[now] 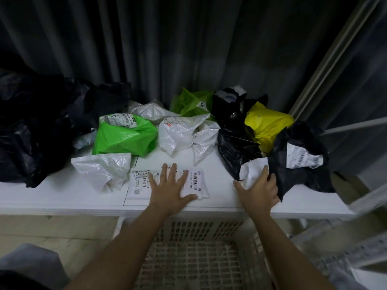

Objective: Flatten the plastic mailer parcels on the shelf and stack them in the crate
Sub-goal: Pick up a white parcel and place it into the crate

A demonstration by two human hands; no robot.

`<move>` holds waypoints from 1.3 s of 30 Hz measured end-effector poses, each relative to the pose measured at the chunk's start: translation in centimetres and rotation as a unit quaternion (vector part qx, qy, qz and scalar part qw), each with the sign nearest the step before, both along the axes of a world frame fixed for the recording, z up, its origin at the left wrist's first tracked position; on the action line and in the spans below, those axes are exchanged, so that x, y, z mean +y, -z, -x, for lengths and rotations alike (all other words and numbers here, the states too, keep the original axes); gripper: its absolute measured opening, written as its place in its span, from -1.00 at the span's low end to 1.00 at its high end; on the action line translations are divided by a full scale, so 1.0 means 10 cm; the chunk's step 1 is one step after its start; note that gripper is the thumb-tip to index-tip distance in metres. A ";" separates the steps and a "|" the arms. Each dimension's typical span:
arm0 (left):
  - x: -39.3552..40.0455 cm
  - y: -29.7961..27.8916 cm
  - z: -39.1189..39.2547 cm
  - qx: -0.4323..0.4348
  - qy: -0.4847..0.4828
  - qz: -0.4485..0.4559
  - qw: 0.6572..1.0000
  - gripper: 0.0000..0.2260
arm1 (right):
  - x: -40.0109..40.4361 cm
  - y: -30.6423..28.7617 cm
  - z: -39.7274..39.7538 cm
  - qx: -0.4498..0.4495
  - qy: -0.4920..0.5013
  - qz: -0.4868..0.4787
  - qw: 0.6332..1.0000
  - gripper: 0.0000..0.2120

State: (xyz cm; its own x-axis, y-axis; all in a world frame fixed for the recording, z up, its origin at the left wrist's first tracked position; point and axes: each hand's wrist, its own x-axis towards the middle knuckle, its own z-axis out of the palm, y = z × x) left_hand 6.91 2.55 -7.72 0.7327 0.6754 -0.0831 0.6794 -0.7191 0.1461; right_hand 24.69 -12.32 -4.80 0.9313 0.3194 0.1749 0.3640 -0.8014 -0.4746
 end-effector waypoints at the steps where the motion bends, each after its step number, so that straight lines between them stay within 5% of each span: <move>1: 0.00 -0.01 0.00 0.008 -0.002 -0.001 1.000 0.09 | 0.01 0.04 -0.02 0.006 0.003 0.010 1.000 -0.07; 10: -0.03 -0.09 0.16 0.028 -0.107 0.068 0.992 -0.26 | -0.01 0.10 0.11 -0.037 0.005 -0.099 0.994 -0.16; 17: -0.20 -0.13 -0.13 -0.020 -0.062 0.049 0.997 -0.38 | -0.07 -0.04 0.42 -0.009 -0.205 -0.222 0.953 -0.27; 20: -0.24 -0.24 -0.18 -0.137 -0.074 0.052 0.986 -0.43 | -0.04 -0.15 0.47 0.068 -0.266 -0.274 0.922 -0.27; 24: -0.24 -0.68 -0.15 -0.367 -0.066 0.242 0.896 -0.44 | 0.06 -0.25 0.53 0.133 -0.300 -0.327 0.886 -0.23; 27: -0.15 -0.94 -0.04 -0.391 -0.096 0.447 0.799 -0.35 | 0.15 -0.27 0.58 0.015 -0.347 -0.246 0.905 -0.16; 29: -0.05 -1.02 0.07 -0.420 -0.093 0.497 0.754 -0.44 | 0.22 -0.28 0.62 -0.073 -0.399 -0.180 0.896 -0.11; 32: 0.09 -1.06 0.23 -0.468 -0.107 0.488 0.729 -0.59 | 0.31 -0.29 0.69 -0.176 -0.459 -0.118 0.863 -0.10; 36: 0.22 -0.99 0.43 -0.475 -0.115 0.483 0.727 -0.59 | 0.46 -0.29 0.79 -0.218 -0.503 -0.096 0.831 -0.11; 39: 0.23 -0.97 0.50 -0.491 -0.123 0.462 0.728 -0.77 | 0.51 -0.31 0.83 -0.208 -0.514 -0.100 0.826 -0.11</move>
State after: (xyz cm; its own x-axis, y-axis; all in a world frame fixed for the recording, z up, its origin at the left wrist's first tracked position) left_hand 1.95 4.89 1.96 0.6115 0.7846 -0.1027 0.0119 0.1207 0.9926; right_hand 16.40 -7.24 -1.74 0.0328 0.8302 0.5565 0.9683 0.1117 -0.2237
